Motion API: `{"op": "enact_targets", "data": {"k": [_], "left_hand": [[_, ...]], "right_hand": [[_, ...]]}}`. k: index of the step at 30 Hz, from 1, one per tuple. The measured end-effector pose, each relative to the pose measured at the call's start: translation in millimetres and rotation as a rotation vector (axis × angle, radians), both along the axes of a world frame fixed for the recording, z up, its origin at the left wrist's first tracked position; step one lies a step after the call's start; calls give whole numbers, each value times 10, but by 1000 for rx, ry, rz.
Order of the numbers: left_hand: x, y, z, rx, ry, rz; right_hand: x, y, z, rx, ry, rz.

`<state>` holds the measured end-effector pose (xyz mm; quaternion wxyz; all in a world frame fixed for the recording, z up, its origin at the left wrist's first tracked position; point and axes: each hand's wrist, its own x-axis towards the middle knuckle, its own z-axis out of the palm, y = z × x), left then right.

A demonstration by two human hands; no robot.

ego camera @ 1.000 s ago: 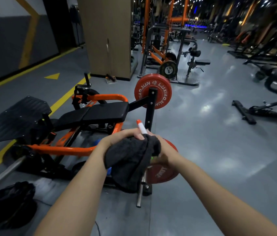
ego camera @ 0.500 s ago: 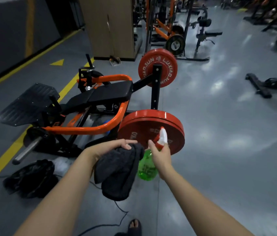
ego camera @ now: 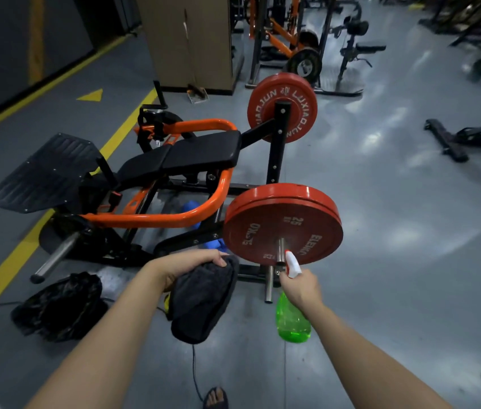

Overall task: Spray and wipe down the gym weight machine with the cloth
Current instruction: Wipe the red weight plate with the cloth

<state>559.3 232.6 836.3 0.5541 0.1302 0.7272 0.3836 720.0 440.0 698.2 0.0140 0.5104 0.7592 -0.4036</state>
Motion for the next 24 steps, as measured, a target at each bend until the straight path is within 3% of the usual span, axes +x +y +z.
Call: {"op": "enact_targets", "data": {"k": [9, 15, 18, 24], "left_hand": [[-559, -351, -247, -45, 33, -53], [-600, -176, -317, -51, 12, -135], [-595, -40, -341, -49, 20, -161], [-599, 170, -467, -38, 45, -146]], "right_hand": [[53, -154, -271, -49, -62, -261], [368, -37, -311, 7, -205, -262], [457, -14, -337, -26, -179, -365], [409, -105, -279, -43, -111, -348]]}}
